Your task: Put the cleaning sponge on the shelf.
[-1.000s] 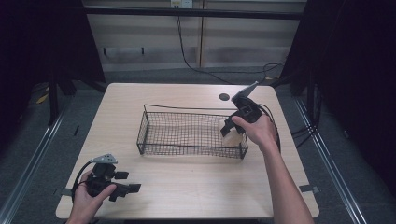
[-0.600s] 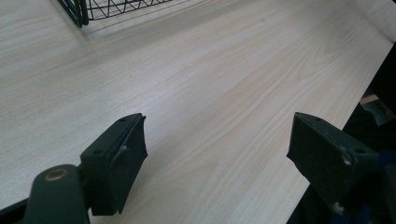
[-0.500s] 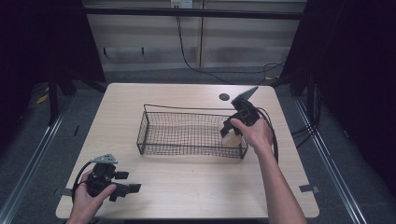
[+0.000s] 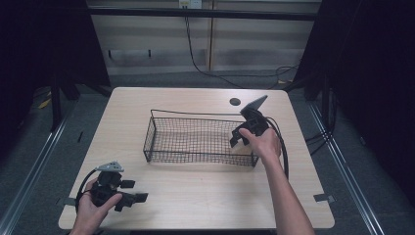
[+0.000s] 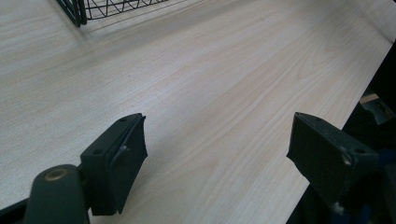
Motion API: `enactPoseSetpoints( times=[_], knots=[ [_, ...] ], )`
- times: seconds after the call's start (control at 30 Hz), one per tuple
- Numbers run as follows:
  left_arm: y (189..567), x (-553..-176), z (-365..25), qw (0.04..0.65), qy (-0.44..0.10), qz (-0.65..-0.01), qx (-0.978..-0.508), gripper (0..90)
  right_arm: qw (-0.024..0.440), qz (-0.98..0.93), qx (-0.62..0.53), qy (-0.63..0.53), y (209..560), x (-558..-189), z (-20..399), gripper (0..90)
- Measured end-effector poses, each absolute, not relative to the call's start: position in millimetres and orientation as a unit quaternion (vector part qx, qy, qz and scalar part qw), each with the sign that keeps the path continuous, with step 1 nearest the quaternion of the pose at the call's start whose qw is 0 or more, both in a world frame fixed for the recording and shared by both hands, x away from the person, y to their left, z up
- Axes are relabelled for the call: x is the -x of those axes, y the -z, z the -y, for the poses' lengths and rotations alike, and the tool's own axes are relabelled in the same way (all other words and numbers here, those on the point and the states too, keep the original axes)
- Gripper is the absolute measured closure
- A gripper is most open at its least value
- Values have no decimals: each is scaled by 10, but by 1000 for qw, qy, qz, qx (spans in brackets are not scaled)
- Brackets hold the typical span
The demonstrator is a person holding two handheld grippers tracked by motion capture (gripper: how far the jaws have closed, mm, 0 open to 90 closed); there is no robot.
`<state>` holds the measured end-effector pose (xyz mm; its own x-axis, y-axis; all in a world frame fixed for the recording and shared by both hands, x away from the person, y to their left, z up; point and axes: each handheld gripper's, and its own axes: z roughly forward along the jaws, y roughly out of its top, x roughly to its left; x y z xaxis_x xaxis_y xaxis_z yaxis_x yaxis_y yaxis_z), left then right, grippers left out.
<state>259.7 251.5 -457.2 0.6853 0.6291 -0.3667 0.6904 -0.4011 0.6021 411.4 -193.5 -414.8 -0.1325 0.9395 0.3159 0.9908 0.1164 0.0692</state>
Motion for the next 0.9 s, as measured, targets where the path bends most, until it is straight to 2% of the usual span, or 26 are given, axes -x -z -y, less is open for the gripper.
enactPoseSetpoints(
  times=[0.9],
  knots=[
    [4575,-2595,-2512,379,44,-393,-836,189,78,733,671,83,4359,-4109,1814,256]
  ],
)
